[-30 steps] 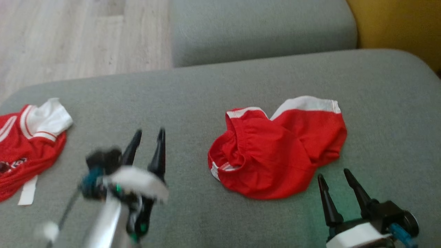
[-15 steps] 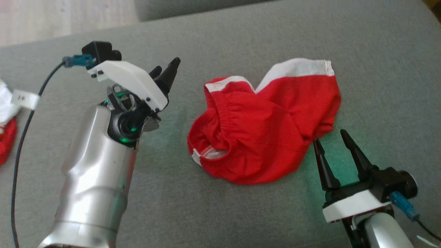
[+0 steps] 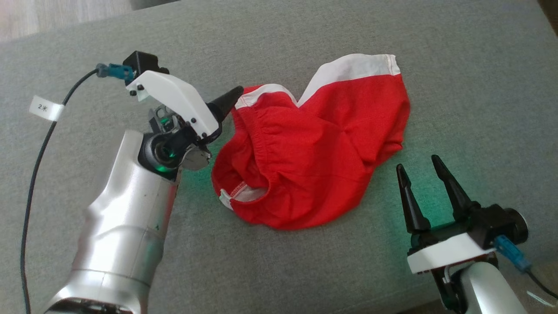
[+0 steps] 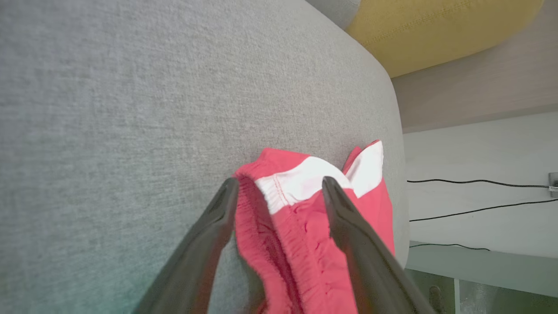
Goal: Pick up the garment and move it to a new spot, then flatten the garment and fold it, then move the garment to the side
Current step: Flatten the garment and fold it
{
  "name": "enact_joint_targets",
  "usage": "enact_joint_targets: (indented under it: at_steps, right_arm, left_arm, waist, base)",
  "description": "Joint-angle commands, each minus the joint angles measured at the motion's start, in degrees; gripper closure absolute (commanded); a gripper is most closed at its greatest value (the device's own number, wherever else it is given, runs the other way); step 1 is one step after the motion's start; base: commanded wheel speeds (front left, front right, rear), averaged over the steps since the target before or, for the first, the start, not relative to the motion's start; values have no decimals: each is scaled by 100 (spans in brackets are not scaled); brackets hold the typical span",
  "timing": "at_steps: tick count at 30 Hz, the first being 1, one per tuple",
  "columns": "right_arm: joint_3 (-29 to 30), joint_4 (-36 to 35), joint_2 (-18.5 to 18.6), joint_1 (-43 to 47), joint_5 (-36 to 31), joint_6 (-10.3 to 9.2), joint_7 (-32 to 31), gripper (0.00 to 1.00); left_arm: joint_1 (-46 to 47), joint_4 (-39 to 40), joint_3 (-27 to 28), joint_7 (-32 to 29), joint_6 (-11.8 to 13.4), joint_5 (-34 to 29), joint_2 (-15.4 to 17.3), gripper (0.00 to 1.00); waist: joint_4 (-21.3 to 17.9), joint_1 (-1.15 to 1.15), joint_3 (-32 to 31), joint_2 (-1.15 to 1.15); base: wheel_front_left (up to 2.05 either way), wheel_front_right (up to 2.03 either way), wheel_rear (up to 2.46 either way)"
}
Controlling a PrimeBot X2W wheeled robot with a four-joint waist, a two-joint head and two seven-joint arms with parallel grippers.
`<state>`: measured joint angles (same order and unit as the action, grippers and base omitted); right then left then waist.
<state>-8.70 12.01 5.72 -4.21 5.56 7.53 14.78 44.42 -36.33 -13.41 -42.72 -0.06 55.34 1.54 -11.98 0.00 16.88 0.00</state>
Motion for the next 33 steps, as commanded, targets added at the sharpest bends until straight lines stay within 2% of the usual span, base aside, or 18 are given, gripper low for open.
enact_joint_targets:
  at_steps: [1,14,15,16,17,24,28,33]
  right_arm:
    - [-106,-162,-8,-143,29,-4,22,0]
    - [-45,-182,-56,-166,22,-4,22,0]
    - [-47,-185,-61,-175,23,-4,22,0]
    - [-47,-185,-61,-175,23,-4,22,0]
    - [-48,-193,-73,-193,26,-4,22,0]
    - [-96,-242,-64,-320,50,-4,22,0]
    - [-146,-118,-70,-545,583,-4,22,0]
    - [-427,543,360,-1288,1183,-4,22,0]
  left_arm:
    - [200,177,105,-66,40,88,134,0]
    - [206,430,-79,-326,271,612,134,0]
    - [213,453,-92,-334,284,619,134,23]
    - [213,453,-92,-334,284,619,134,23]
    - [220,494,-128,-370,294,640,134,100]
    - [238,612,-200,-383,195,608,180,100]
    - [286,731,-209,-382,119,572,279,100]
    - [381,974,-222,-460,116,509,445,100]
  waist:
    - [-36,0,-3,0]
    - [-119,0,116,0]
    - [-124,0,134,0]
    - [-124,0,134,0]
    - [-132,0,169,0]
    - [-97,0,217,0]
    - [5,0,214,0]
    - [220,0,296,0]
  base:
    - [0,0,0]
    - [0,0,0]
    - [0,0,0]
    - [0,0,0]
    - [0,0,0]
    - [0,0,0]
    - [0,0,0]
    - [0,0,0]
